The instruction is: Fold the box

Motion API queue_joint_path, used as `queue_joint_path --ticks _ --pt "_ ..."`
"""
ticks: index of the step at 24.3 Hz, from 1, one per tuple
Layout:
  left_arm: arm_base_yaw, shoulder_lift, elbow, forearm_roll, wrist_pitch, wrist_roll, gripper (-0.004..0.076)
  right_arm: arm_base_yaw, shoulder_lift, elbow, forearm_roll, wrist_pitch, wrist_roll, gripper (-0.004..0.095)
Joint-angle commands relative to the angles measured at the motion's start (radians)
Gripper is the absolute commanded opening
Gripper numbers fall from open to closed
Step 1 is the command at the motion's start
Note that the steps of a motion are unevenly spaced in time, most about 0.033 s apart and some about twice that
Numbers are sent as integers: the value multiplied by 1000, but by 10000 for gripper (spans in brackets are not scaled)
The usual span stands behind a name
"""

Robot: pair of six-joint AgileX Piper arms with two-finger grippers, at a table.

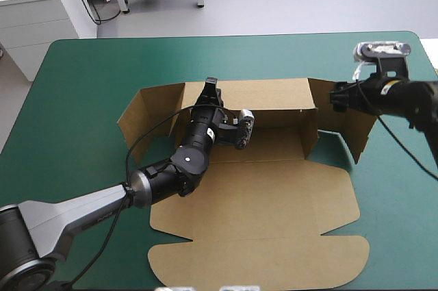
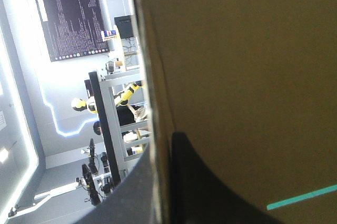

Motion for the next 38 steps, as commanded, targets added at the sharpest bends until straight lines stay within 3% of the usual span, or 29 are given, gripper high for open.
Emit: queue_joint_path --ticks 1,8,18,20,23,30,38 --pt "-3 -30 -19 15 43 2 -8 -117 91 -147 227 23 -177 806" --pt "-3 -30 -19 31 24 2 -8 -221 309 -354 262 112 -188 806" --pt "-3 -30 -19 54 24 2 -8 -238 552 -475 275 328 -233 806" --pt "-3 -30 -19 54 24 2 -8 -253 541 -433 308 331 -255 806" --pt "-3 -30 -19 52 24 2 -8 -317 455 -268 479 290 -359 806" --pt "-3 -30 -19 52 24 2 -8 -330 232 108 586 119 -536 806" --pt "-3 -30 -19 52 27 2 -8 -328 83 309 718 83 -861 806"
